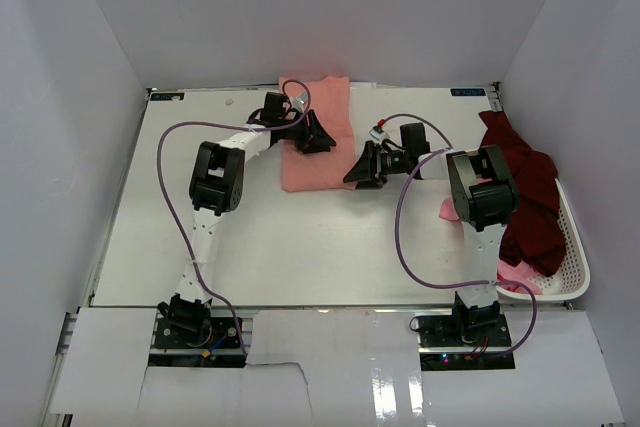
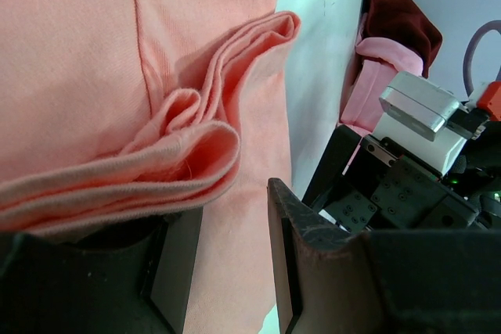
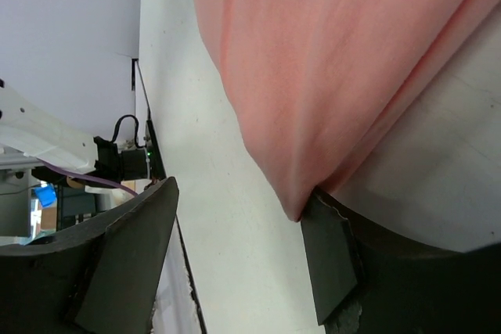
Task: Fold and stack the t-shirts
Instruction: Fold the folded rectangular tshirt in 1/3 of the way
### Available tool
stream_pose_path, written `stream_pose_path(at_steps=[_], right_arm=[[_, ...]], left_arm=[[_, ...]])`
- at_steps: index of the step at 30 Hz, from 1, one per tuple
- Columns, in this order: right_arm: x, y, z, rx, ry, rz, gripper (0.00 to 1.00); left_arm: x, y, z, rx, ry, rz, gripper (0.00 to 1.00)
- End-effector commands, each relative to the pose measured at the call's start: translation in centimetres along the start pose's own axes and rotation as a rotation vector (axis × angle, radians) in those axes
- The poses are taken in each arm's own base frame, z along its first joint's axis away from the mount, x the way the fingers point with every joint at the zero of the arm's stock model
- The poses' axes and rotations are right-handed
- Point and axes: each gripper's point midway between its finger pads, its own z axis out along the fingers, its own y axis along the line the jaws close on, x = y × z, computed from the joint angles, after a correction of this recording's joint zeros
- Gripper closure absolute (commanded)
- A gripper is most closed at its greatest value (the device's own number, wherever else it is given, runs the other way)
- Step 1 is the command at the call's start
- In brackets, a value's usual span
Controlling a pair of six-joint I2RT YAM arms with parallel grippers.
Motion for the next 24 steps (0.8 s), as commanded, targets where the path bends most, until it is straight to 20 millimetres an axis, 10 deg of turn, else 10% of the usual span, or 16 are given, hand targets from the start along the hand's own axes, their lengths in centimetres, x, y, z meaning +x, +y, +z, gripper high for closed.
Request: stream_pose_path(at_steps=[1,5,6,8,17,24], right_arm=[[1.1,1.4,-0.4,-0.040,0.032,-0.024,0.31],[1.7,1.0,-0.6,-0.004,0.049,-0.019,0.43],[1.4,0.9,-0.5,-0.004,0.049,-0.022,0.67],[1.1,0.8,-0.4,-0.003,0.052,-0.023,0.81],[0.6,0.8,-0.6,0.028,0.063,-0.021,0.75],[-0.1,-1.1,-1.2,0.200,0.058,-0.013,0.38]], left_arm=[[0.1,1.5,-0.2,-0.067,-0.011,0.008,0.51],[0.0,1.8,-0.3,-0.073,-0.010,0.007,0.51],[0.1,1.7,-0.3,-0.070,-0.007,0.009,0.51],[-0.1,1.7,-0.3,-0.070,-0.009,0.012,0.51],[-0.1,2.3,-0.4,-0.088,-0.002,0.011,0.51],[0.0,2.2,-0.5,-0.088,0.006,0.009,0.51]])
